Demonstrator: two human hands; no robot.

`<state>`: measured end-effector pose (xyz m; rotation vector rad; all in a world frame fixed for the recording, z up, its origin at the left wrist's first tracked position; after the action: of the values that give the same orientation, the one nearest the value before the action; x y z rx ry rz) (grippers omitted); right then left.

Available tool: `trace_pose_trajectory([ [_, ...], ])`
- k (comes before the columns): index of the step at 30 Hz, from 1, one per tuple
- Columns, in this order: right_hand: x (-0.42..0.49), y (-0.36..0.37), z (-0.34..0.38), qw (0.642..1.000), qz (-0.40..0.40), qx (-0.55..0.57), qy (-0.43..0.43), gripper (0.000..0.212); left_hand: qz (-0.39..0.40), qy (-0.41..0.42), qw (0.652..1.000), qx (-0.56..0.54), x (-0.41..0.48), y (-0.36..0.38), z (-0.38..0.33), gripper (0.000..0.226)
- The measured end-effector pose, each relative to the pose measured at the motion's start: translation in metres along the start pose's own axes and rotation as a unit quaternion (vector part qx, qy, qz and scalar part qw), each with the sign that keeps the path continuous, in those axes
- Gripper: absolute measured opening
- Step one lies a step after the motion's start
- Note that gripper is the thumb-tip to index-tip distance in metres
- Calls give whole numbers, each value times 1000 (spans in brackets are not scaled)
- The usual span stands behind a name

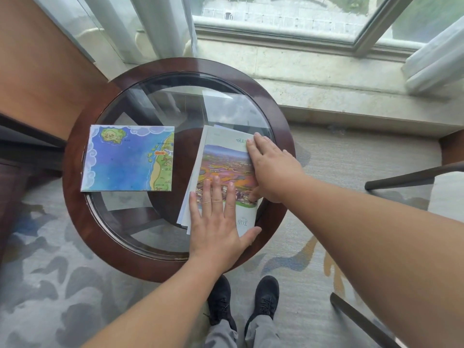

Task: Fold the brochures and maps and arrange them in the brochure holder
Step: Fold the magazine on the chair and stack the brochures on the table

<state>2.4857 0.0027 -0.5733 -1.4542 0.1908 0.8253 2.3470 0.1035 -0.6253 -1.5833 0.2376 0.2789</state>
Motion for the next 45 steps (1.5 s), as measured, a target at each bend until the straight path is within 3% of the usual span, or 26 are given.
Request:
trace_pose_trajectory([
  [6,2,4,-11,999,9,-7,-35,143,1,-3,1000,12,0,1,0,104],
  [12,1,4,-8,999,-7,-44,-22,139,15,-8,1000,12,0,0,1,104],
  [17,-35,-5,0,998,-53,3,-22,106,59,-18,998,-9,4,-33,1,103],
  [21,-96,-38,-29,989,-122,79,32,72,-4,40,998,-46,11,-103,-21,82],
  [24,-150,-67,-68,974,-154,122,109,57,-51,107,991,-63,16,-161,-64,73],
  [32,-306,-103,-162,932,-241,155,220,57,-123,247,960,-47,-18,-259,-211,72],
  [38,-425,-82,-235,899,-287,181,276,53,-121,323,937,-51,-82,-286,-335,66],
  [45,-594,-36,-336,860,-317,205,343,49,-115,395,908,-73,-177,-314,-505,34],
])
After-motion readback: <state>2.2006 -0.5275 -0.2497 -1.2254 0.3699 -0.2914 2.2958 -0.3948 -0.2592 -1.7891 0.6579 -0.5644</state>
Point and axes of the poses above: each hand's wrist, its own x-axis towards the middle knuckle, its own y-axis out of the palm, z = x × y, the point moved 3 cm from there along x, towards the middle knuckle, and after that the axes turned 2 degrees about y, right-handed, at the moved point
